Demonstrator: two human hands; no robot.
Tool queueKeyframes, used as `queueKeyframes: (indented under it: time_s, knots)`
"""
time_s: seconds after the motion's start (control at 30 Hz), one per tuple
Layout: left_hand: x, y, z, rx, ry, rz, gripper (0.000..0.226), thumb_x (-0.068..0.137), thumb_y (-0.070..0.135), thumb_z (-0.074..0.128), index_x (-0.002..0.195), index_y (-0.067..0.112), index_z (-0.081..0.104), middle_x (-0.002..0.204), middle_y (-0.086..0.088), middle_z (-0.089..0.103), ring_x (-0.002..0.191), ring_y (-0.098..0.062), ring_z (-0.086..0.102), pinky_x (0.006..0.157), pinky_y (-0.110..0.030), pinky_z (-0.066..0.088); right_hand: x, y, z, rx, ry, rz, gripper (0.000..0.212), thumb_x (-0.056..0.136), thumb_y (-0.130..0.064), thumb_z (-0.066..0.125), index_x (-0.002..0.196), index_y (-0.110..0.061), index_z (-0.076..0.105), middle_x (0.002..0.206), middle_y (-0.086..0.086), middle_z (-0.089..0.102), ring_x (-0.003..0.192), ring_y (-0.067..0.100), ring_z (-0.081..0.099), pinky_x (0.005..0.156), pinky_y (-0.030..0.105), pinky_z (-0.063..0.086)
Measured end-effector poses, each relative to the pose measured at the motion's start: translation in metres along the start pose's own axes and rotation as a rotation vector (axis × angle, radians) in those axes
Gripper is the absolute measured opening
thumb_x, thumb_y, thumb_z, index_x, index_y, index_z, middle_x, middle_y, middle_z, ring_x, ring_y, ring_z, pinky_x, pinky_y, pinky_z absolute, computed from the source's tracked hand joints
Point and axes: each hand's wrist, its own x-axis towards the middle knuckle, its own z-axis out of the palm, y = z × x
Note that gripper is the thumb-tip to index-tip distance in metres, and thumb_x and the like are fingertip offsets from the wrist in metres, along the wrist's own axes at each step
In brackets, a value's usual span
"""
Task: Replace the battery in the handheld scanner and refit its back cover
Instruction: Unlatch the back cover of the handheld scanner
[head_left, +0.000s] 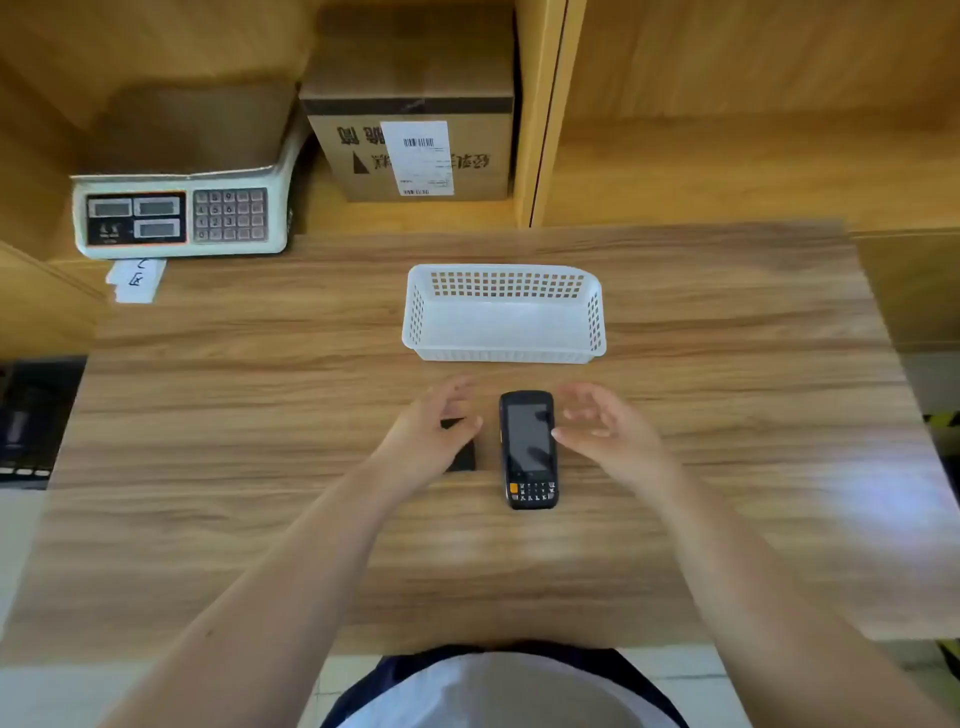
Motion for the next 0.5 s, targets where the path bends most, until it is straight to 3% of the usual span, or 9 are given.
queueKeyframes:
  time_s: [0.1,0.17,0.27,0.33,0.43,0.5]
  knots:
    - [0.002,-0.007,0.022,0.076,-0.065,-0.108,0.052,0.093,0.026,0.055,0.142,0.031,0.039,0.143,0.005,0.048,0.129,-0.015,0.045,0.098,-0.03,0.039,0.0,0.012,0.013,0.016,0.06,0.055,0.043,0.086,-0.014,0.067,0.126,-0.026,0.055,0.122,-0.015,0.06,0.103,0.001,0.059,0.092,0.028,0.049]
    - [0.002,-0.011,0.037,0.056,-0.108,-0.175,0.054,0.093,0.024,0.054,0.144,0.03,0.037,0.145,0.001,0.046,0.129,-0.018,0.045,0.101,-0.034,0.04,0.001,0.022,0.022,0.043,0.082,0.092,0.038,0.09,-0.012,0.062,0.125,-0.023,0.055,0.119,-0.015,0.059,0.097,-0.004,0.057,0.082,0.02,0.046]
    - [0.007,-0.013,0.047,0.024,-0.132,-0.215,0.053,0.095,0.021,0.049,0.146,0.027,0.037,0.146,-0.001,0.045,0.128,-0.02,0.047,0.101,-0.036,0.042,0.004,0.03,0.03,0.086,0.062,0.13,0.043,0.092,-0.012,0.058,0.132,-0.026,0.051,0.122,-0.015,0.055,0.099,-0.001,0.058,0.077,0.019,0.042]
    - [0.009,-0.015,0.054,0.035,-0.149,-0.212,0.05,0.095,0.018,0.045,0.144,0.029,0.041,0.139,0.001,0.052,0.121,-0.018,0.051,0.092,-0.031,0.043,0.008,0.04,0.035,0.123,0.017,0.137,0.052,0.093,-0.008,0.057,0.137,-0.032,0.044,0.13,-0.013,0.052,0.104,0.004,0.06,0.08,0.018,0.045]
    - [0.011,-0.016,0.065,0.01,-0.153,-0.2,0.044,0.093,0.008,0.043,0.131,0.026,0.054,0.11,0.006,0.064,0.092,-0.013,0.06,0.067,-0.021,0.045,0.014,0.055,0.042,0.131,0.025,0.168,0.054,0.094,-0.006,0.053,0.141,-0.03,0.041,0.134,-0.008,0.055,0.117,0.01,0.055,0.098,0.031,0.046]
    - [0.014,-0.017,0.072,-0.014,-0.135,-0.205,0.044,0.09,0.004,0.042,0.126,0.025,0.059,0.103,0.004,0.068,0.08,-0.011,0.061,0.057,-0.02,0.044,0.017,0.06,0.045,0.18,0.122,0.219,0.047,0.096,-0.007,0.049,0.139,-0.024,0.044,0.129,-0.003,0.06,0.113,0.012,0.057,0.092,0.029,0.047]
